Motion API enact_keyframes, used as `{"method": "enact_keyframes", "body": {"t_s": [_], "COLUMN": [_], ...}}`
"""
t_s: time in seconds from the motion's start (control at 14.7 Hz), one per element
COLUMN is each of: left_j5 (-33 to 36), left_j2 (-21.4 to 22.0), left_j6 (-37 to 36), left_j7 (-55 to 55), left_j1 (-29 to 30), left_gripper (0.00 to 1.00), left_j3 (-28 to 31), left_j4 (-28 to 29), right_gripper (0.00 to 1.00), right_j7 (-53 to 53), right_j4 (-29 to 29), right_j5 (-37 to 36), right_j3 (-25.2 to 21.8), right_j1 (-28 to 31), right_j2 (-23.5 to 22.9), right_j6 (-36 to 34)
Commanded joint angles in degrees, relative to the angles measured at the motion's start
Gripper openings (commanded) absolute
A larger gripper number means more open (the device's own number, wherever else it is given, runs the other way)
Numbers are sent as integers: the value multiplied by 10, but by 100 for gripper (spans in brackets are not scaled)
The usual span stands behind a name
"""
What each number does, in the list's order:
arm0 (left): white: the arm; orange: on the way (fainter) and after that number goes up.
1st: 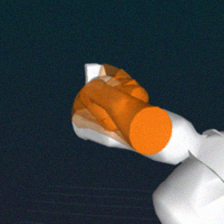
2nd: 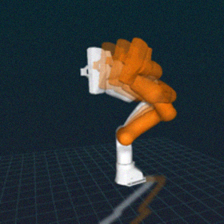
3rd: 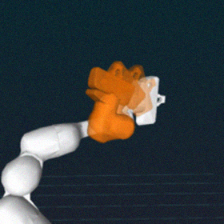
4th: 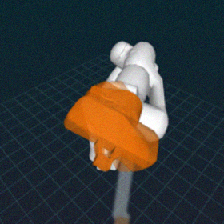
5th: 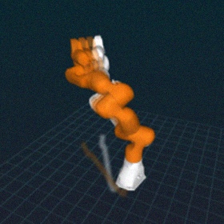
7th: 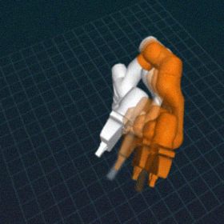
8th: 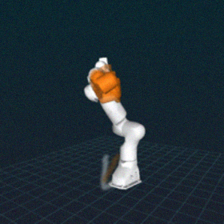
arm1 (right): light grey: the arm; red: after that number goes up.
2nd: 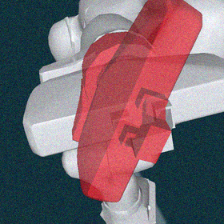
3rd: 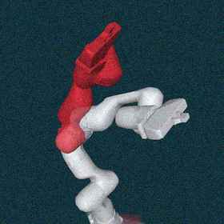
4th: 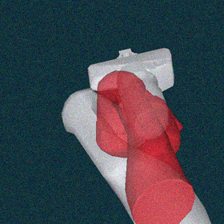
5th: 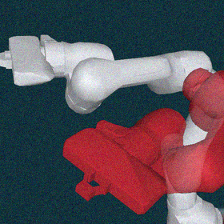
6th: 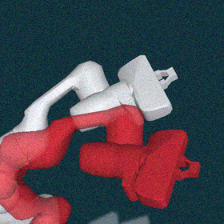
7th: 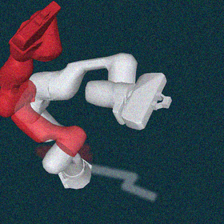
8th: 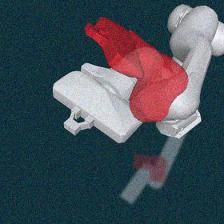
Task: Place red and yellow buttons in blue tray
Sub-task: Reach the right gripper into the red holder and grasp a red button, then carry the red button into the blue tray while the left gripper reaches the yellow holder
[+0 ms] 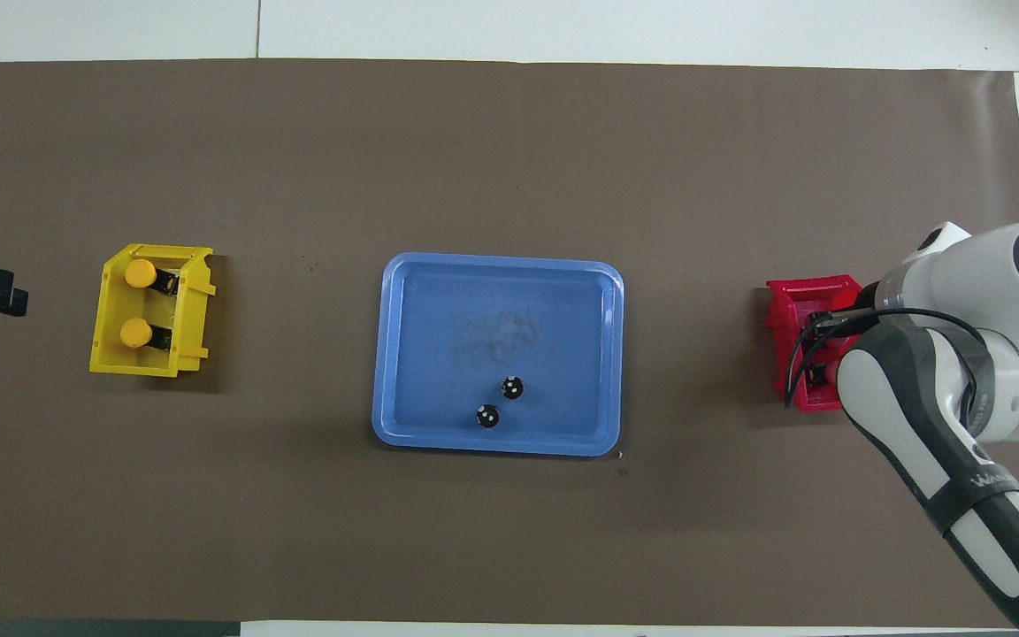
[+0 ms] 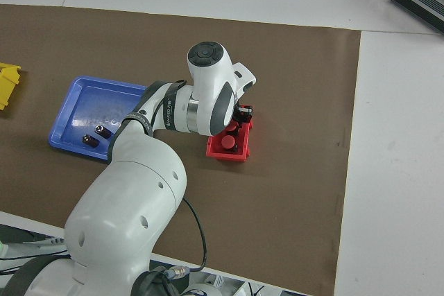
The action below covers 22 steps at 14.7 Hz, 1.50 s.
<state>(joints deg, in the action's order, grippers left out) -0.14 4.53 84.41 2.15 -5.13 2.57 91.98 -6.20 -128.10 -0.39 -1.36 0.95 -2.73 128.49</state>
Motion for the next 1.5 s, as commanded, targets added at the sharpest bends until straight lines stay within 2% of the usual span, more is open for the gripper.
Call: {"method": "enact_keyframes", "body": {"t_s": [0.0, 0.14, 0.27, 0.41, 0.54, 0.68, 0.75, 0.82, 1.09, 1.23, 1.43], "left_j5": [0, 0, 0, 0, 5, 5, 5, 5, 5, 5, 5], "left_j2": [32, 32, 33, 46, 62, 59, 52, 41, -24, -52, -89], "left_j6": [34, 30, 30, 39, 106, 179, 214, 245, 342, 372, 405], "left_j7": [6, 6, 6, 8, 15, 29, 28, 28, 28, 27, 27], "left_j1": [6, 8, 8, 8, 8, 11, 20, 21, 24, 24, 22], "left_gripper": [100, 100, 100, 100, 100, 100, 96, 88, 76, 72, 71], "left_j3": [1, 1, 1, 1, 2, 2, 1, 1, 1, 0, 0], "left_j4": [46, 47, 48, 74, 136, 191, 211, 225, 233, 236, 237], "right_gripper": [31, 31, 31, 31, 31, 31, 31, 31, 31, 32, 33], "right_j7": [-6, -6, -6, -6, -4, 8, 40, 97, 316, 375, 415], "right_j4": [-1, 55, 150, 241, 319, 382, 398, 412, 412, 408, 378], "right_j5": [6, 6, 5, 5, 13, 47, 58, 59, 59, 56, 53], "right_j3": [4, 4, 4, 4, 4, 5, 4, 4, 4, 4, 4], "right_j1": [5, 5, -1, -10, -19, -38, -59, -84, -219, -263, -299], "right_j2": [11, -3, -23, -43, -64, -90, -97, -108, -136, -162, -181], "right_j6": [0, -49, -132, -217, -285, -319, -324, -319, -229, -193, -142]}}
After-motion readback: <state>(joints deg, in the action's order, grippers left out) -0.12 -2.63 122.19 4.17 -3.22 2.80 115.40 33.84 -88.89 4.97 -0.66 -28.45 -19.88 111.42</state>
